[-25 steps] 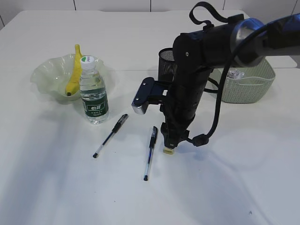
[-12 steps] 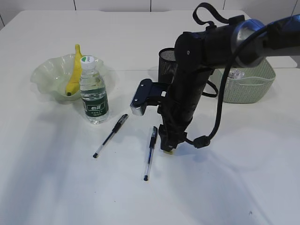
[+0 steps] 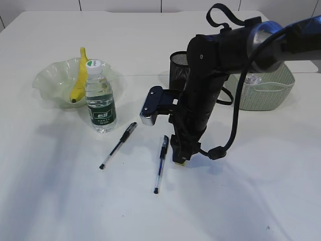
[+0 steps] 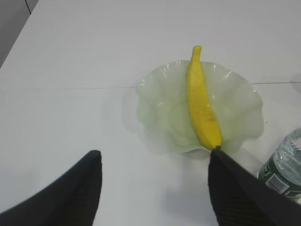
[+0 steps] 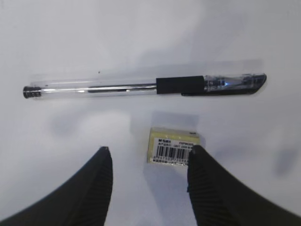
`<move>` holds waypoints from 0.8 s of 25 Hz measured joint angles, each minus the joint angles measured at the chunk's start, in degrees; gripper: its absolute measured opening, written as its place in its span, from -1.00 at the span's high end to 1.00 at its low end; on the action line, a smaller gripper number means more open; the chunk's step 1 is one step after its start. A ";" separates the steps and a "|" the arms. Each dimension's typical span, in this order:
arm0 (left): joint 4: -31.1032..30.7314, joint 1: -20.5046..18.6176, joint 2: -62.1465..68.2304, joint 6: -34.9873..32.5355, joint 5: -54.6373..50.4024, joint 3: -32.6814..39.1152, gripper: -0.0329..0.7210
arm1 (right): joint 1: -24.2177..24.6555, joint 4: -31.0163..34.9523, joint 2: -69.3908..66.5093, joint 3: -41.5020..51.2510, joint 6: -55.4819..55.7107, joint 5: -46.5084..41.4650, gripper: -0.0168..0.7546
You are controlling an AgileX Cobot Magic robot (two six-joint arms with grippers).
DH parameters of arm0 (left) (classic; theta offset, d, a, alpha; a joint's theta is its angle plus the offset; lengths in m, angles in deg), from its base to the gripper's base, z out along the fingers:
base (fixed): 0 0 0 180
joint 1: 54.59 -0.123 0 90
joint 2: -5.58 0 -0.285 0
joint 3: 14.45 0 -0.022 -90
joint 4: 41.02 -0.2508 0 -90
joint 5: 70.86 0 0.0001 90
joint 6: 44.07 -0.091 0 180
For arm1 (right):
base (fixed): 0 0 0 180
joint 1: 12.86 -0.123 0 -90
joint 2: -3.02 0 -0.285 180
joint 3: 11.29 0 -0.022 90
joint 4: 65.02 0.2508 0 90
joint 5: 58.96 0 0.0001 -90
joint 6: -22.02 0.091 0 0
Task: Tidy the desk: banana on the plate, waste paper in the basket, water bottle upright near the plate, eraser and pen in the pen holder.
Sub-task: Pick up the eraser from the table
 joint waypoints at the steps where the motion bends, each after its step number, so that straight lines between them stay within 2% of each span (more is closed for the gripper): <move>1: 0.00 0.00 0.00 0.00 -0.34 0.00 -0.40 | 0.00 0.00 0.00 0.00 0.00 0.00 -0.06; 20: -0.21 0.00 0.00 0.00 -4.16 0.00 -0.40 | 2.00 -0.35 -1.00 -0.55 0.92 0.95 -0.06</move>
